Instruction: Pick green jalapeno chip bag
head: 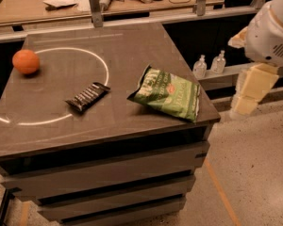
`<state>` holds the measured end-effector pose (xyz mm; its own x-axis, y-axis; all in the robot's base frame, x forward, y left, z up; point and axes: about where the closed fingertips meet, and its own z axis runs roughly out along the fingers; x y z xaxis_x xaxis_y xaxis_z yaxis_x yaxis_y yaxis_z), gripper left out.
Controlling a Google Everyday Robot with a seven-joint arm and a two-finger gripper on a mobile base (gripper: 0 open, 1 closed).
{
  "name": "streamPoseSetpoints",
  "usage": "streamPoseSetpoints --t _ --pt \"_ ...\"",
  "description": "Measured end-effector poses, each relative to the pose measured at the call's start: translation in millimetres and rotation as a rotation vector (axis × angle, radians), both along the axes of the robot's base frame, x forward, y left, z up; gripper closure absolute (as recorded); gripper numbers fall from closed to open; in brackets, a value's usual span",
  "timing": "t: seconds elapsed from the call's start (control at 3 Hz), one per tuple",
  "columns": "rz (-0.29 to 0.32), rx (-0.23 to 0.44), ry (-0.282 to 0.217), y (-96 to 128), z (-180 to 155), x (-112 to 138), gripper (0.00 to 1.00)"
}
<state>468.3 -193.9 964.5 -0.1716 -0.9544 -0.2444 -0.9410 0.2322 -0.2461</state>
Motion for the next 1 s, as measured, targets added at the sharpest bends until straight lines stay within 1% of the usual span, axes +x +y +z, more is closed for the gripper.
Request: streamPoseSetpoints --t 0.33,0.67,1.0 --pt "0.046 0.031 0.010 25.0 -18.4 33.8 0.00" --pt "0.078 0.060 0.037 44.4 -35.1 59.3 0.00" --pt "0.103 0.092 0.072 66.9 -50.8 72.7 0.00"
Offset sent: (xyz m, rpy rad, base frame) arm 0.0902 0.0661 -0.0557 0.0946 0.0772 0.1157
